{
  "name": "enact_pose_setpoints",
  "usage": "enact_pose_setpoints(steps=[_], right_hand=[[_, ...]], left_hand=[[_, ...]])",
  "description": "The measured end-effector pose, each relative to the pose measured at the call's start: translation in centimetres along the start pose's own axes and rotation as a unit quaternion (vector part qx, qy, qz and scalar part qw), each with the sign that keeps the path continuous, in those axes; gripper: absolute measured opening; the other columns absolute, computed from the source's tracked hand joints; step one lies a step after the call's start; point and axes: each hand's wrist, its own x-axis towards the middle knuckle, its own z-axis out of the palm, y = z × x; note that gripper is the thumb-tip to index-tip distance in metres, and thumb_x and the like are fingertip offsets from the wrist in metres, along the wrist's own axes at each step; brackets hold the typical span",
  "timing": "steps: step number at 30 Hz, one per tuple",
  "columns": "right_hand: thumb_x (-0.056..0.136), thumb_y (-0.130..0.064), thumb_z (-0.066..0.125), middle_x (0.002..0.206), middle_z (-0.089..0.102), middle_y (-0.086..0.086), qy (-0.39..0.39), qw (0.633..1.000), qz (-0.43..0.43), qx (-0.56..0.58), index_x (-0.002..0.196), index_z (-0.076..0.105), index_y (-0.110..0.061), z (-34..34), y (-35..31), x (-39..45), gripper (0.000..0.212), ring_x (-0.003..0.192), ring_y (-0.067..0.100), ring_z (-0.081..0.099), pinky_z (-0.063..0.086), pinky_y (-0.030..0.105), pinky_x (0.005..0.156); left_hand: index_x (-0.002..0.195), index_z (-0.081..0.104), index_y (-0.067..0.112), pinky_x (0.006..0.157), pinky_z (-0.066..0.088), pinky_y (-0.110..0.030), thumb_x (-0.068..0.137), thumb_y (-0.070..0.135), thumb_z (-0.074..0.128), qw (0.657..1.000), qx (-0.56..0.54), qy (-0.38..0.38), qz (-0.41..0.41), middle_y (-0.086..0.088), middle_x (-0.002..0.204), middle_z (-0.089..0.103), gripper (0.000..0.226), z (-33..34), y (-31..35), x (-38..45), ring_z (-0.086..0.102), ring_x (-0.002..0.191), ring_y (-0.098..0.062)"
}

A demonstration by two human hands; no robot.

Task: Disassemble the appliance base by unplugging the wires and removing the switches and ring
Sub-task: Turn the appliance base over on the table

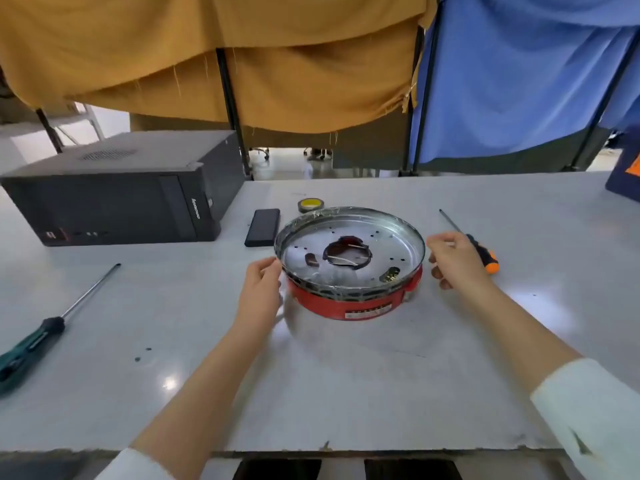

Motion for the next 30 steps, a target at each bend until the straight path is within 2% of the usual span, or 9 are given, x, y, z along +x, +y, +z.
enact_pose_setpoints(steps=[4,7,12,17,20,23,25,27,30], right_hand=[[0.090,-0.027,0.050,0.074,0.055,0.003,-0.014,0.999,0.010,-0.028,0.103,0.055,-0.015,0.9,0.1,1.6,0.018,0.056,0.016,0.048,0.037,0.025,0.050],[0.091,-0.028,0.050,0.065,0.052,0.002,-0.020,0.999,-0.002,-0.047,0.097,0.057,-0.016,1.4,0.4,2.5,0.015,0.055,0.016,0.045,0.037,0.023,0.048],[0.095,-0.033,0.046,0.064,0.050,-0.001,0.020,1.000,-0.014,0.006,0.082,0.056,-0.019,1.5,2.2,3.6,0.021,0.051,0.014,0.045,0.034,0.021,0.044],[0.093,-0.024,0.050,0.073,0.055,-0.013,0.113,0.968,-0.107,-0.195,0.097,0.063,-0.021,-0.7,3.4,4.6,0.014,0.066,0.005,0.051,0.037,0.013,0.057],[0.092,-0.024,0.049,0.090,0.059,-0.001,0.116,0.930,-0.119,-0.328,0.107,0.064,-0.017,-1.3,3.8,4.8,0.023,0.083,0.022,0.055,0.042,0.030,0.067],[0.094,-0.030,0.049,0.114,0.055,0.008,0.122,0.893,-0.104,-0.420,0.117,0.061,-0.015,-1.3,4.0,4.8,0.030,0.098,0.032,0.056,0.045,0.037,0.076],[0.095,-0.033,0.048,0.122,0.052,0.010,0.128,0.871,-0.087,-0.467,0.119,0.059,-0.011,-1.2,4.2,4.8,0.034,0.102,0.035,0.056,0.043,0.037,0.073],[0.095,-0.037,0.047,0.120,0.053,0.012,0.116,0.845,-0.071,-0.517,0.112,0.059,-0.007,-1.0,4.6,4.9,0.036,0.101,0.035,0.055,0.039,0.033,0.066],[0.095,-0.034,0.046,0.094,0.056,0.009,0.113,0.839,-0.060,-0.528,0.093,0.059,-0.007,-0.9,5.0,5.1,0.030,0.079,0.031,0.050,0.032,0.028,0.057]], left_hand=[[0.124,0.047,0.021,0.077,0.047,-0.027,0.094,0.028,0.047,0.999,-0.036,0.007,-0.012,0.005,0.103,0.061,0.030,2.2,0.5,2.1,0.059,0.091,-0.008],[0.122,0.050,0.028,0.073,0.048,-0.026,0.090,0.019,0.047,0.997,-0.072,0.002,-0.006,0.006,0.104,0.065,0.034,2.8,0.2,2.8,0.062,0.090,-0.008],[0.123,0.055,0.031,0.093,0.050,-0.043,0.084,0.010,0.044,0.994,-0.107,-0.015,-0.023,-0.003,0.113,0.067,0.045,2.6,-0.1,2.9,0.062,0.107,-0.024],[0.125,0.054,0.023,0.081,0.052,-0.031,0.083,0.000,0.041,0.997,-0.075,0.000,-0.014,-0.005,0.113,0.066,0.050,2.6,0.8,2.9,0.062,0.101,-0.020],[0.123,0.056,0.023,0.075,0.053,-0.028,0.081,-0.003,0.041,0.997,-0.069,-0.003,-0.022,-0.002,0.108,0.067,0.052,2.6,1.0,3.1,0.064,0.095,-0.017],[0.121,0.057,0.025,0.078,0.052,-0.032,0.078,-0.003,0.041,0.998,-0.048,0.000,-0.031,-0.002,0.108,0.067,0.054,2.4,1.0,3.4,0.063,0.096,-0.019],[0.119,0.058,0.025,0.082,0.051,-0.037,0.075,-0.003,0.042,0.998,-0.040,0.003,-0.038,-0.003,0.110,0.067,0.055,2.2,0.9,3.4,0.062,0.095,-0.022],[0.118,0.059,0.024,0.080,0.050,-0.037,0.072,-0.004,0.043,0.998,-0.040,0.003,-0.041,-0.005,0.108,0.067,0.056,2.1,0.9,3.4,0.060,0.089,-0.022],[0.117,0.060,0.023,0.079,0.049,-0.038,0.071,-0.005,0.043,0.998,-0.042,0.000,-0.044,-0.006,0.105,0.067,0.056,2.1,1.0,3.2,0.059,0.085,-0.021]])
